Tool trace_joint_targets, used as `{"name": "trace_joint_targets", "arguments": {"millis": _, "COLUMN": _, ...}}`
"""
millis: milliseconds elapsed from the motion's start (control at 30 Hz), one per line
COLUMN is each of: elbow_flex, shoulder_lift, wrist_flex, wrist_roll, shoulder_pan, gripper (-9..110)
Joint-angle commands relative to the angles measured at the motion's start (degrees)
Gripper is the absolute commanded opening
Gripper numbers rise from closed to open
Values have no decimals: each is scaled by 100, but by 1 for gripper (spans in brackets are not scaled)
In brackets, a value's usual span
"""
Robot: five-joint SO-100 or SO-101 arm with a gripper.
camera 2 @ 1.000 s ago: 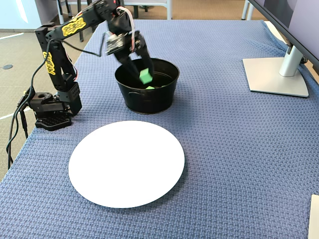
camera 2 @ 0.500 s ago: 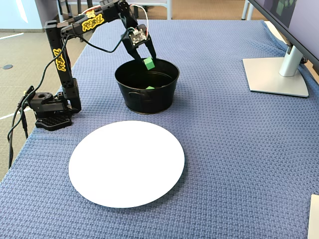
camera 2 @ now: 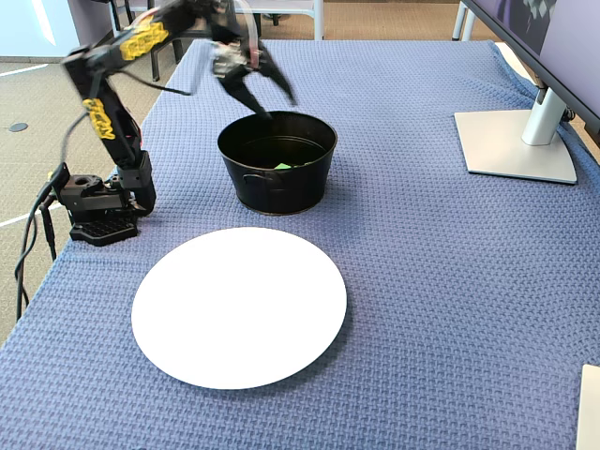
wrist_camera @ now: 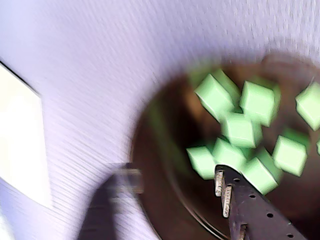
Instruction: Pick up the green cubes from the white plate and place them in the black recipient
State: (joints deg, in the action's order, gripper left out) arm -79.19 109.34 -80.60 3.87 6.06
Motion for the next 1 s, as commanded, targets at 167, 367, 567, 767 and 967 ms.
{"name": "trace_joint_targets", "arguments": {"millis": 167, "elbow_flex": -3946, "shoulder_lift": 3727, "wrist_flex": 1090, "wrist_roll": 360, "shoulder_pan": -1134, "gripper": 0}}
{"name": "trace_joint_targets", "arguments": {"millis": 367, "elbow_flex": -5818, "shoulder_lift": 5555, "wrist_flex": 809, "wrist_roll": 272, "shoulder_pan": -1406, "gripper": 0}}
{"name": "trace_joint_targets", "arguments": {"millis": 567, "elbow_flex": -6513, "shoulder_lift": 6530, "wrist_flex": 193, "wrist_roll": 185, "shoulder_pan": -1661, "gripper": 0}}
{"name": "trace_joint_targets", "arguments": {"millis": 767, "elbow_flex": -6996, "shoulder_lift": 6609, "wrist_flex": 316, "wrist_roll": 325, "shoulder_pan": -1749, "gripper": 0}}
{"name": "trace_joint_targets", "arguments": {"millis": 967, "elbow_flex": -7049, "shoulder_lift": 6732, "wrist_flex": 229, "wrist_roll": 475, "shoulder_pan": -1828, "gripper": 0}}
